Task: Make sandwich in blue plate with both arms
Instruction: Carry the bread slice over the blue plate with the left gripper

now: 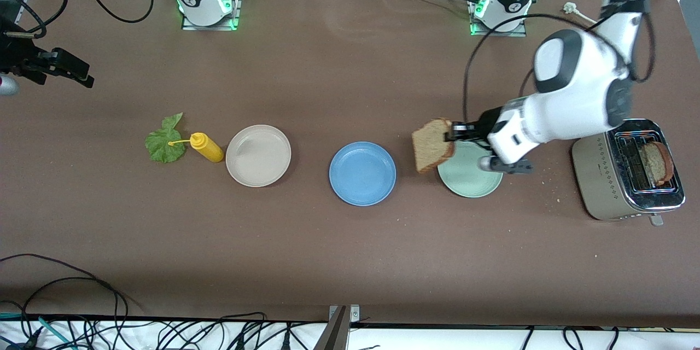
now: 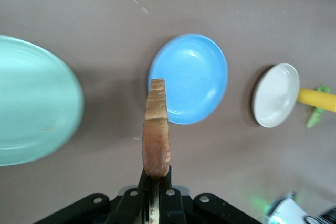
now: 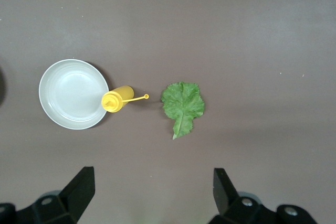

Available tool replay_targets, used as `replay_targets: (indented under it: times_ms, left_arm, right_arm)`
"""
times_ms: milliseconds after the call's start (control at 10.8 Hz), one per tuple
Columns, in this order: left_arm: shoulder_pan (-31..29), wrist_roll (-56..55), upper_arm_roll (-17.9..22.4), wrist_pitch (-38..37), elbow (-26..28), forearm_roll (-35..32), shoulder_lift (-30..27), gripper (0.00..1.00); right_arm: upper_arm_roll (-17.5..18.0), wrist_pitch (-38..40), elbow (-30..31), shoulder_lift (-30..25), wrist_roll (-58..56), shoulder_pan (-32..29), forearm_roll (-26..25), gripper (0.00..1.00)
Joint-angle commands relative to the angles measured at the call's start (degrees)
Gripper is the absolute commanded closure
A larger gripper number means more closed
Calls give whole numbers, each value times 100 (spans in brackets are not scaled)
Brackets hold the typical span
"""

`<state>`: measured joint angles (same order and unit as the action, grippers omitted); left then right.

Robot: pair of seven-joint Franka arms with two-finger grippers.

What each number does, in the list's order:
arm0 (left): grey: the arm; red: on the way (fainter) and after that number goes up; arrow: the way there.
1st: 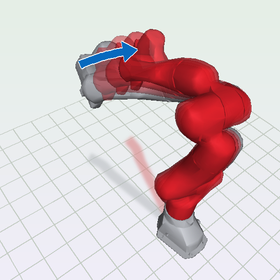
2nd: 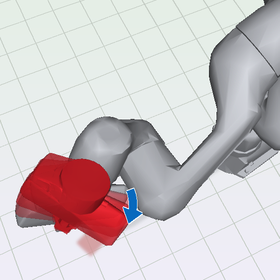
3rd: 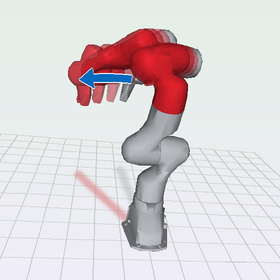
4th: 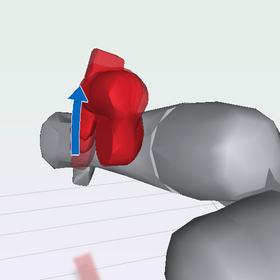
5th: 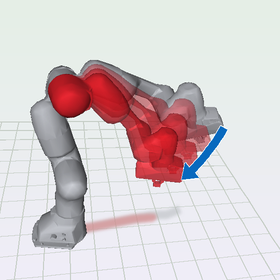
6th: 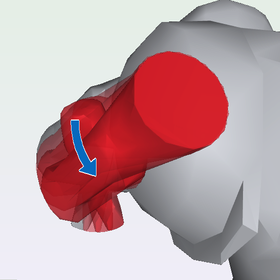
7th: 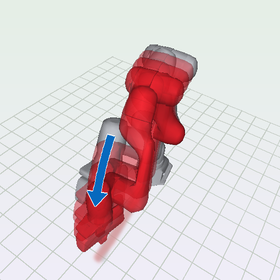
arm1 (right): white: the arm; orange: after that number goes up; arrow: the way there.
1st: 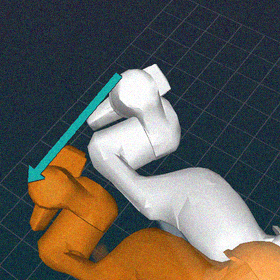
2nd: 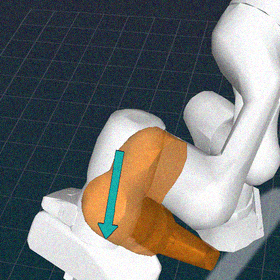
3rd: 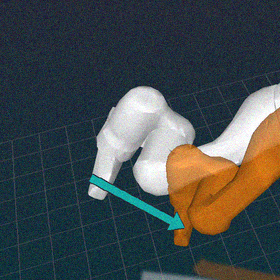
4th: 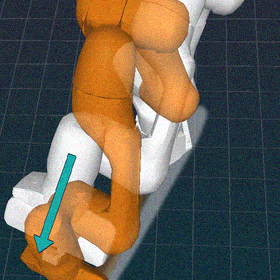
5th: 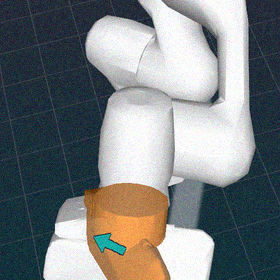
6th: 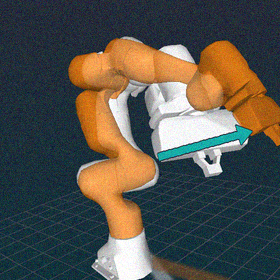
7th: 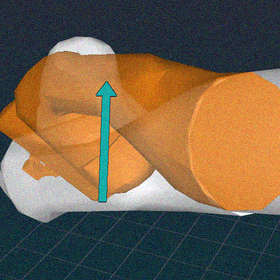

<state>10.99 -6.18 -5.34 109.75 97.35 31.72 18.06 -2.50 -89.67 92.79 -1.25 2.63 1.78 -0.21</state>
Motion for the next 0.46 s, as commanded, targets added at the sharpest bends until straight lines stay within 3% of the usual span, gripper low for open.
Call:
replay_targets:
  times_ms: [0, 185, 370]
  left_arm:
    - [578, -33, 95, 615, -312, 808, 802, 100]
    - [1017, -59, 95, 1169, -645, 845, 1241, 100]
    - [1229, -59, 104, 1251, -1093, 915, 1602, 100]
  right_arm:
    - [-4, 2, -15, -51, 71, -2, 91, 0]
    - [-13, 29, -15, -51, 71, -2, 91, 0]
    - [-22, 11, -15, -51, 71, -2, 91, 0]
